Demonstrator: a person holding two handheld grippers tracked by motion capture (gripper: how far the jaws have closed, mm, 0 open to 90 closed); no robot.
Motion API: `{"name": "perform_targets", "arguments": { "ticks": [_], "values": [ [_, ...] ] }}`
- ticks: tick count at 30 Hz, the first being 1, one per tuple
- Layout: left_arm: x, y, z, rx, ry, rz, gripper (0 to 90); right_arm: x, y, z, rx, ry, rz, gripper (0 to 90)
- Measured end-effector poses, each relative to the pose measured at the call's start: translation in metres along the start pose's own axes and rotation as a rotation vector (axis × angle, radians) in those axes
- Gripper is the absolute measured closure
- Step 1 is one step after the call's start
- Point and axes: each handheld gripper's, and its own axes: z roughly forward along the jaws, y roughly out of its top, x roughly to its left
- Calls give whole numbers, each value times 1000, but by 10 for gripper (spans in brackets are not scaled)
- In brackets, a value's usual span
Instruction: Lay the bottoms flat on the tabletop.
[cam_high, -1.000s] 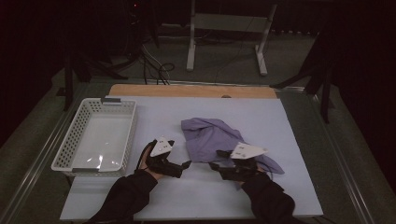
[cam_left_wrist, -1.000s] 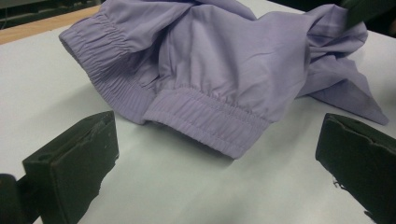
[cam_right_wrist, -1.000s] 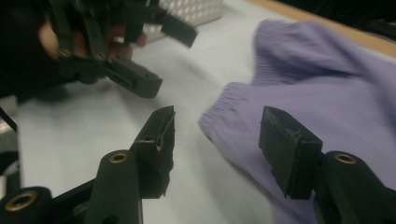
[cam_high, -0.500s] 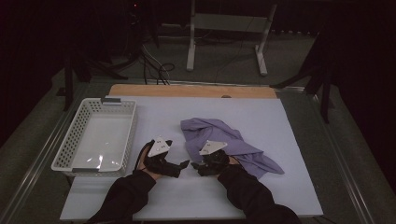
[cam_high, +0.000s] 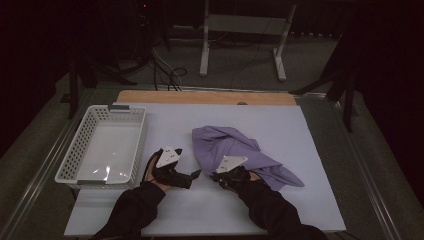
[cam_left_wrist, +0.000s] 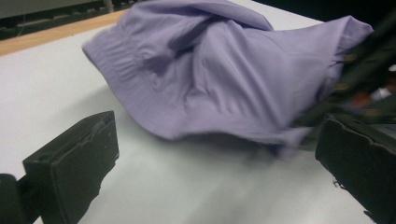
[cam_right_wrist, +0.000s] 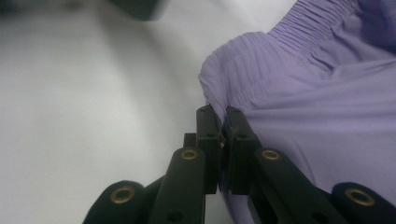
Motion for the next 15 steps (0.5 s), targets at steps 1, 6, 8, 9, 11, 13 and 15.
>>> {"name": "perform_targets", "arguments": {
  "ticks": [1, 6, 8, 9, 11, 13, 15],
  "values": [
    [0, 1, -1, -6, 8, 3, 13, 3, -2, -6, 2, 6, -10, 868],
    [2, 3, -1, -7, 20, -11, 43, 10, -16, -40, -31, 27, -3, 868],
    [3, 2, -1, -9, 28, -20, 55, 10, -21, -56, -51, 32, 52, 868],
    [4, 3, 1, 5, 31, -18, 66, 9, -24, -63, -62, 29, 65, 868],
    [4, 3, 4, 23, 38, -18, 69, 7, -29, -78, -79, 16, 76, 867],
    [3, 4, 8, 36, 59, -26, 136, 3, -34, -89, -87, -3, 96, 867],
    [3, 5, 13, 63, 48, -26, 156, 0, -39, -98, -90, -42, 107, 867]
  ]
}}
